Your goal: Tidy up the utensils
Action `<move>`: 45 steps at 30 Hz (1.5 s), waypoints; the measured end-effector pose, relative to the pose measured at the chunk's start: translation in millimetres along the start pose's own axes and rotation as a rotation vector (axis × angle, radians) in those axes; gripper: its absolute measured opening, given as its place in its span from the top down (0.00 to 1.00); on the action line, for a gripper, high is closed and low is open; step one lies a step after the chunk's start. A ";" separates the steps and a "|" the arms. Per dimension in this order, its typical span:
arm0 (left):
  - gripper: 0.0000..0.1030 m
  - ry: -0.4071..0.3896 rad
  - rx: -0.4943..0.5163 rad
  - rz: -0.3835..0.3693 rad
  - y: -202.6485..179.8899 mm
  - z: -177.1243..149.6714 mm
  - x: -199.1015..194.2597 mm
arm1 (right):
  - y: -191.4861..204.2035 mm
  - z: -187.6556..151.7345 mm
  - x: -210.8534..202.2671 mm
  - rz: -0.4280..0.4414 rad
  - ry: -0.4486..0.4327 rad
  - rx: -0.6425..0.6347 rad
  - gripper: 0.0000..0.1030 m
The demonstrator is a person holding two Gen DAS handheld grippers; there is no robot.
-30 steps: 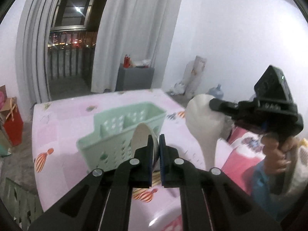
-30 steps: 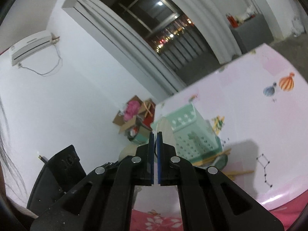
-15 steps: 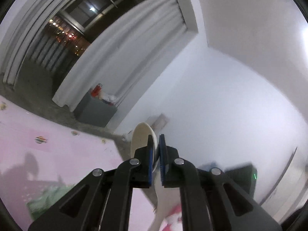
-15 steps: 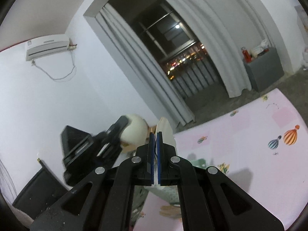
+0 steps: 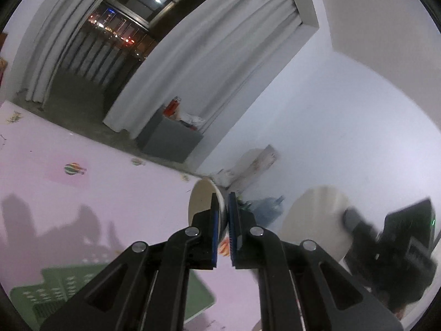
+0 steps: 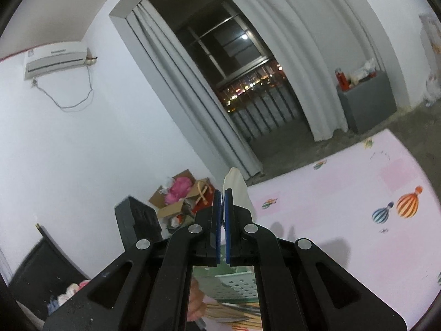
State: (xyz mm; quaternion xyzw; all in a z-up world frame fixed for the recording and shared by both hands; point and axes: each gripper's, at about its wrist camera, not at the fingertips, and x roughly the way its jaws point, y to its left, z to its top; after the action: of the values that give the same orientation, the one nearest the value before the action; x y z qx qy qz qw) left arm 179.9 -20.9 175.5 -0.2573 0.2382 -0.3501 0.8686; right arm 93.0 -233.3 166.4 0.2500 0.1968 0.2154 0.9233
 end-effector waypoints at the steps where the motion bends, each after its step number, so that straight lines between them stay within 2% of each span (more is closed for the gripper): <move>1: 0.92 0.010 0.012 0.014 0.0 -2.0 -1.4 | 1.3 1.1 0.0 0.000 0.003 0.004 0.99; 2: 0.89 0.019 0.018 0.017 0.6 -6.4 -1.6 | -0.5 0.3 1.7 -0.003 0.006 0.004 0.99; 4: 0.72 0.041 0.031 0.019 0.1 -12.5 -8.3 | 1.3 2.2 -0.3 -0.005 0.001 0.002 0.99; 5: 0.68 0.052 0.044 0.031 0.6 -15.1 -12.2 | 0.7 3.4 -0.1 -0.003 -0.004 0.005 0.99; 7: 0.53 0.059 0.061 0.054 -0.4 -21.3 -19.5 | 3.1 6.6 -1.3 -0.002 -0.015 0.010 0.99; 10: 0.43 0.054 0.094 0.071 -1.4 -29.9 -43.1 | 6.4 8.5 -1.6 0.008 -0.021 0.014 0.99; 14: 0.42 0.042 0.144 0.114 2.8 -33.3 -74.7 | 12.0 10.6 4.1 0.016 -0.039 -0.007 0.99; 20: 0.42 0.082 0.131 0.135 11.8 -44.7 -104.9 | 20.2 21.7 24.5 0.040 -0.079 -0.058 0.99; 23: 0.42 0.090 0.133 0.152 12.7 -50.9 -115.2 | 26.1 24.8 36.5 0.003 -0.121 -0.143 0.99; 25: 0.42 0.096 0.136 0.158 11.9 -56.5 -123.9 | 21.4 19.9 41.0 0.003 -0.136 -0.145 0.99; 29: 0.42 0.103 0.121 0.170 18.8 -61.7 -127.5 | 4.5 4.9 54.4 0.011 -0.133 -0.073 0.99; 33: 0.42 0.109 0.089 0.170 24.7 -63.7 -123.4 | -6.4 -19.4 62.6 -0.047 -0.144 -0.087 0.99; 36: 0.42 0.115 0.105 0.174 23.2 -66.9 -124.1 | -15.7 -39.4 66.2 -0.073 -0.100 -0.075 0.93; 38: 0.42 0.120 0.117 0.180 21.9 -69.2 -123.7 | -18.9 -47.3 66.7 -0.093 -0.079 -0.064 0.77; 39: 0.41 0.124 0.121 0.181 21.2 -70.3 -123.1 | -22.3 -52.8 66.6 -0.102 -0.058 -0.048 0.59; 40: 0.41 0.129 0.126 0.181 20.2 -71.8 -122.0 | -25.3 -56.9 66.3 -0.104 -0.035 -0.037 0.52; 42: 0.41 0.137 0.151 0.183 16.7 -75.9 -120.2 | -28.0 -60.8 64.2 -0.110 -0.003 -0.029 0.52; 45: 0.41 0.164 0.223 0.186 8.0 -86.5 -116.6 | -35.3 -64.1 46.6 -0.157 -0.002 0.002 0.51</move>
State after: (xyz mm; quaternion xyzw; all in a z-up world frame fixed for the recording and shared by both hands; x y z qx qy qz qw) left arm 57.7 45.0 132.5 -0.1067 0.2909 -0.3124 0.8980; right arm 112.0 -213.7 84.0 0.2349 0.2149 0.1416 0.9373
